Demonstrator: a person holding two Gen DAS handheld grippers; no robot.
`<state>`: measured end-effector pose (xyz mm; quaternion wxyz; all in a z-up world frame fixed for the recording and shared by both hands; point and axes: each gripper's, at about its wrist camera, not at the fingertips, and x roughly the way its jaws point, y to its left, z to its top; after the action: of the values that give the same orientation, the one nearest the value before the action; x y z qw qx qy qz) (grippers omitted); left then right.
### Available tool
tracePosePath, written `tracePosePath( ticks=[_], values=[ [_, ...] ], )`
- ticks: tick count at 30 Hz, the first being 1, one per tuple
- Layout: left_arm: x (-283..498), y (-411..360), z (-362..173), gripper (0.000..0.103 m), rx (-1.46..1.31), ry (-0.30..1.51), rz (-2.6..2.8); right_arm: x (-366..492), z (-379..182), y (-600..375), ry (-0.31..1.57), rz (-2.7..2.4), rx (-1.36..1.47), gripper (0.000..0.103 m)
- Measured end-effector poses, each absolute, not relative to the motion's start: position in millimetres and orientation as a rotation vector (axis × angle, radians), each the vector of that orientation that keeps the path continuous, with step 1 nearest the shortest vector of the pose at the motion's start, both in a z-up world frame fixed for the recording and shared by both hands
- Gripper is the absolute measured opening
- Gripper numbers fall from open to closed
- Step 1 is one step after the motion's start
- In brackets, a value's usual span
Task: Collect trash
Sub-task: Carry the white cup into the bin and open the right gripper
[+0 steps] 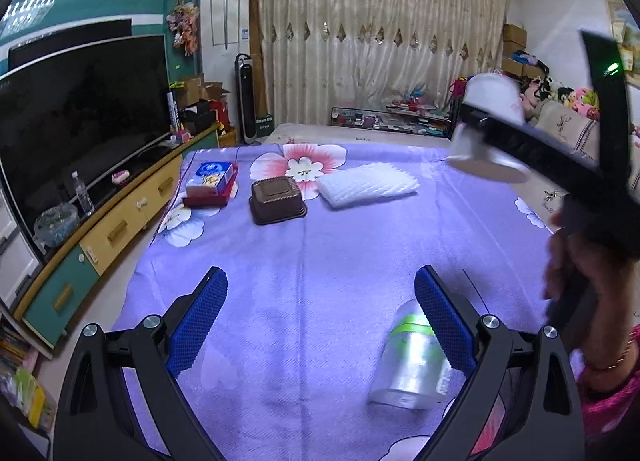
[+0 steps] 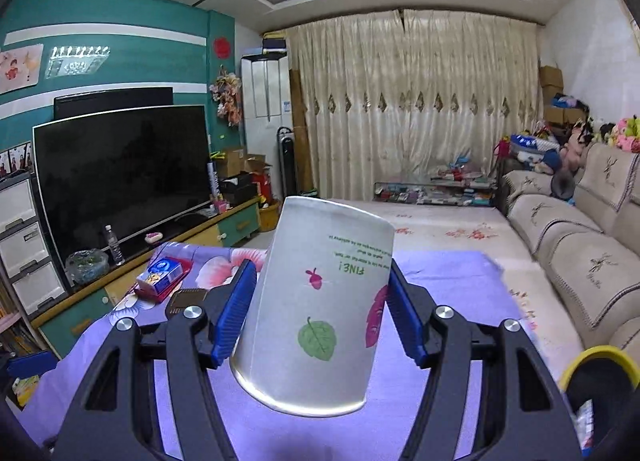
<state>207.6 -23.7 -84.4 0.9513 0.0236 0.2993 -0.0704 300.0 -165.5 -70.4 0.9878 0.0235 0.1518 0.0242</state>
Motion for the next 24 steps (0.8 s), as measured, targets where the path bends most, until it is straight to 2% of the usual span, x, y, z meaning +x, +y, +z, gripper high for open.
tracePosePath(
  ticks=[7,13,18,24],
  values=[
    [202.3,-34.7,-76.7,0.093,0.064,0.594,-0.153,246.5,-43.8,-238.7,0.322,-0.025,0.094,0.061],
    [193.1,-52.0,-66.0,0.093,0.082,0.569,-0.174,193.7,-46.3,-329.1,0.341,-0.228,0.085,0.062],
    [185.6,-67.0,-59.2,0.093,0.099,0.558,-0.186,169.4,-74.6,-405.9,0.415,-0.375,0.127,0.062],
    [181.0,-83.6,-58.1,0.093,0.118,0.574,-0.199,175.2,-136.7,-469.2,0.562,-0.459,0.167,0.063]
  ],
)
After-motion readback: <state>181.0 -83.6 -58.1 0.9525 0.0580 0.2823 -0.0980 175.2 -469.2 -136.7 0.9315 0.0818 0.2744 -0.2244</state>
